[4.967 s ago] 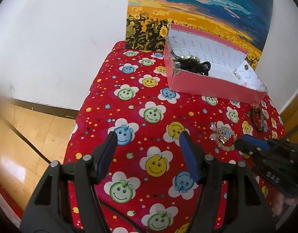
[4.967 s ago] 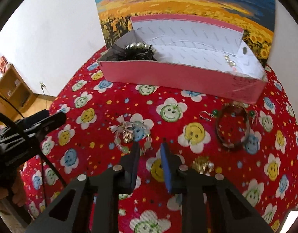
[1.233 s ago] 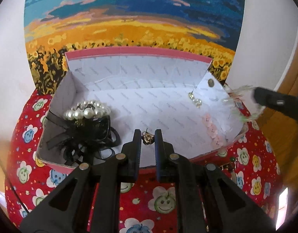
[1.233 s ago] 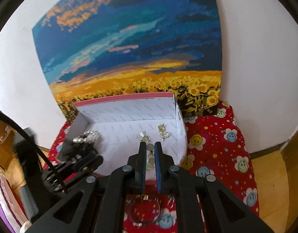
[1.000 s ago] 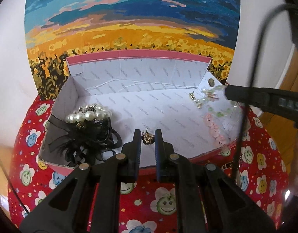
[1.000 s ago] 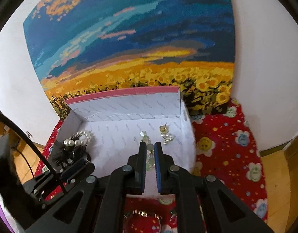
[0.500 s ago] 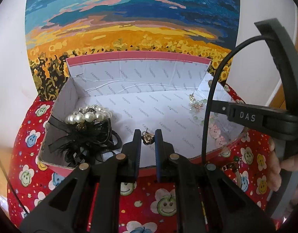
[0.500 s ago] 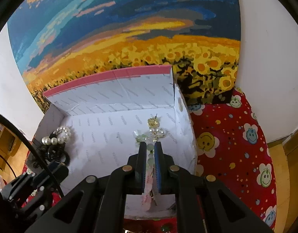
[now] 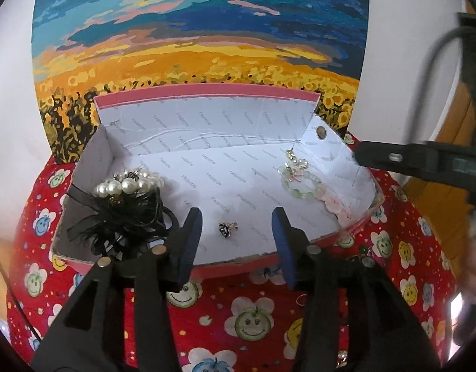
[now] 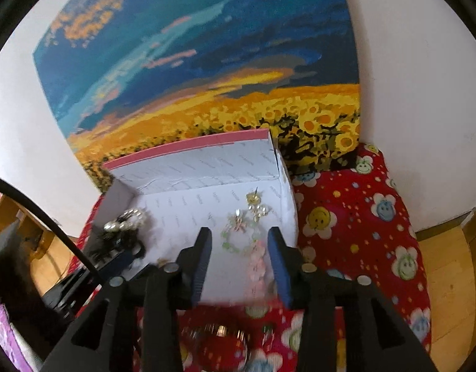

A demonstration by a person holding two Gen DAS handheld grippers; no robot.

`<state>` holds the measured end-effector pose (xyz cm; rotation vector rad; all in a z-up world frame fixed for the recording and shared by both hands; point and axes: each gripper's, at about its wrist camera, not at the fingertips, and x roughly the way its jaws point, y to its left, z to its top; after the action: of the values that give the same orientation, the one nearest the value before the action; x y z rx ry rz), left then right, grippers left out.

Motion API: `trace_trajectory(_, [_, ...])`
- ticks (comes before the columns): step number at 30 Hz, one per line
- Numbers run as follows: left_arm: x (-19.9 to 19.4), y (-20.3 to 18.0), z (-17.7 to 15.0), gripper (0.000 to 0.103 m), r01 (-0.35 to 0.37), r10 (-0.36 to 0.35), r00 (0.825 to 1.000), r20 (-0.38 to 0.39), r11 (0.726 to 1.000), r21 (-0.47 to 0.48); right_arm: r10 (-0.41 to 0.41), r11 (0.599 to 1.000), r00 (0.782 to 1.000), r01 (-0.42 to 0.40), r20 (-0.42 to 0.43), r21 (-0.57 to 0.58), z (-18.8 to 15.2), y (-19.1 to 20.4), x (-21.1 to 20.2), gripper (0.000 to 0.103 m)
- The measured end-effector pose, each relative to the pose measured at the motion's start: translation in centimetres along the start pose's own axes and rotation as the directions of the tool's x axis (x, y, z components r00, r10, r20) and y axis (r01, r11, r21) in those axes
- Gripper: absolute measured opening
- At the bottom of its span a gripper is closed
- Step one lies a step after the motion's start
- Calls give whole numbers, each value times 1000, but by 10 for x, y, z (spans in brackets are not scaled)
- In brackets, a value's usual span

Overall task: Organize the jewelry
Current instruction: 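Carry brooch and gold earring over the pink box and open both grippers, then withdraw both grippers from the box toward the remaining jewelry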

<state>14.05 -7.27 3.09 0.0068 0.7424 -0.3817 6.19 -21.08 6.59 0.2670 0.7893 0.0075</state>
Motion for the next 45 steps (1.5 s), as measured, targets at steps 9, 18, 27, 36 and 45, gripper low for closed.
trace_trajectory(9, [-30,-10,2,48,17,-17,1000,12,999,36,19,1000,1000,-19,11,-16,-33,1,-65,46])
trace_trajectory(18, [-69,-19,-23,54,-34,35,999,-16,997,68,-12,1000,1000,12,-13,17,-82,-4,-97,51])
trace_trajectory(27, [-80,-21,-61,58,-38,42,995,-92,998,44,-24,999,1000,24,7,34,-128,3,-110,60])
trace_trajectory(36, [-69,-45,-84,59,1,9,984,-177,998,58,-47,999,999,47,16,-8,-145,-1,-115,61])
trace_trajectory(45, [-53,-68,-92,58,-23,39,975,-217,997,76,12,999,1000,-12,13,31,-149,-23,-117,64])
